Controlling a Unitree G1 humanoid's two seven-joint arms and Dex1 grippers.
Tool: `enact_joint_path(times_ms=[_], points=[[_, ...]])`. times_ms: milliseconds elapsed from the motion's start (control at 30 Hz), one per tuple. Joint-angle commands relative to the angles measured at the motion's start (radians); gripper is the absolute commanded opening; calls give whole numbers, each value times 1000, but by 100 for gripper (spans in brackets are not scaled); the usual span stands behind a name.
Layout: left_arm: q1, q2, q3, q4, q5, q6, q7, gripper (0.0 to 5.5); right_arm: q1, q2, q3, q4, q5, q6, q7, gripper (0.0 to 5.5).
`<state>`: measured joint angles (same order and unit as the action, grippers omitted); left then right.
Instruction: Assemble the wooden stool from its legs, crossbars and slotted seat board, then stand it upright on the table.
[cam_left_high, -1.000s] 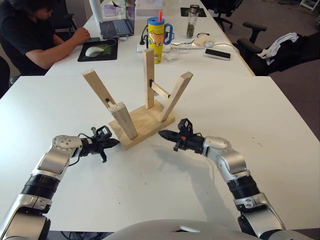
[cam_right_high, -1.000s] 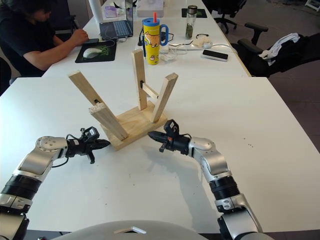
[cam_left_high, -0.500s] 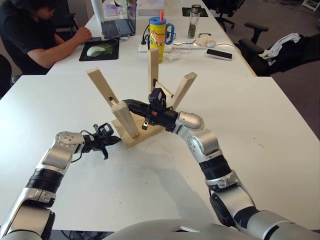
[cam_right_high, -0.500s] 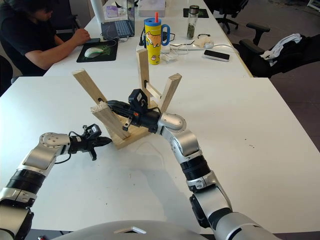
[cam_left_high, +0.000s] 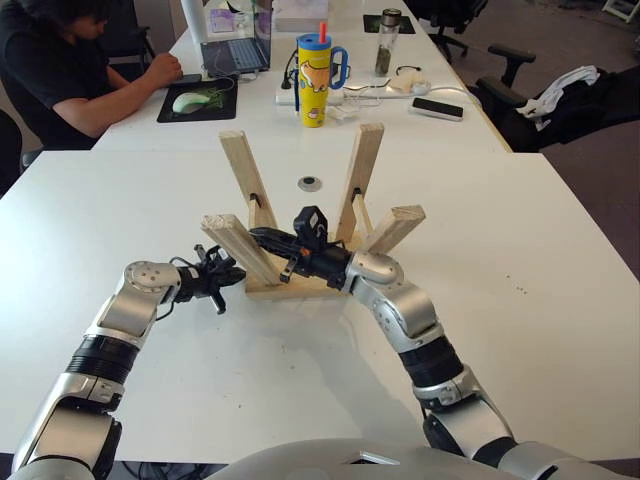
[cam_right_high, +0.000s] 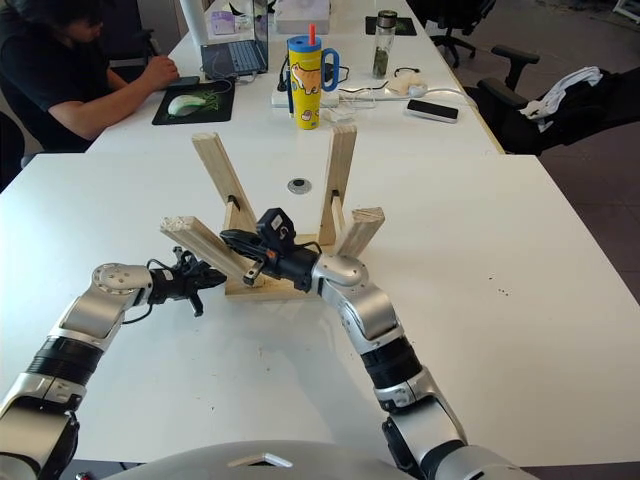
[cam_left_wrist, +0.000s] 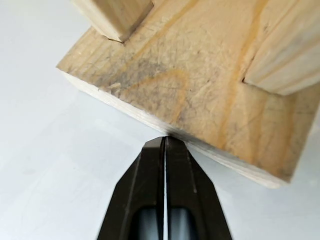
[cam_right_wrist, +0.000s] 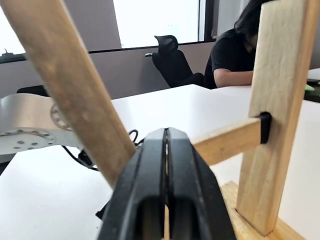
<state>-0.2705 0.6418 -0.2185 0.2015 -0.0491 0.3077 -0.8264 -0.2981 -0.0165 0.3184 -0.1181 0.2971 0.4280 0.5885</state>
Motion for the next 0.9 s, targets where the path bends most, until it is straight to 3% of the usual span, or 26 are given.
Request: enact_joint_path(times_ms=[33,233,367,600,733,900], points=[[117,-66,91,-52,67,77,260,3,148,-72,-18,-150,8,106,-57,0],[306,-144,164,-210,91,118,455,3,288,-186,-39,-227,12,171,-55,0],[442,-156,157,-337,70,161,447,3,438,-286,-99,-305,36,198,-38,0],[495,-197,116,-451,61,187,456,3,499,-256,-323,-193,-54,53,-263,0],[441,-226,66,-408,86,212,465,3,409,-224,-280,-59,-161,12,-364,0],[403,-242,-7,-396,93,228,431,3,355,-162,-212,12,-179,-19,-354,0]])
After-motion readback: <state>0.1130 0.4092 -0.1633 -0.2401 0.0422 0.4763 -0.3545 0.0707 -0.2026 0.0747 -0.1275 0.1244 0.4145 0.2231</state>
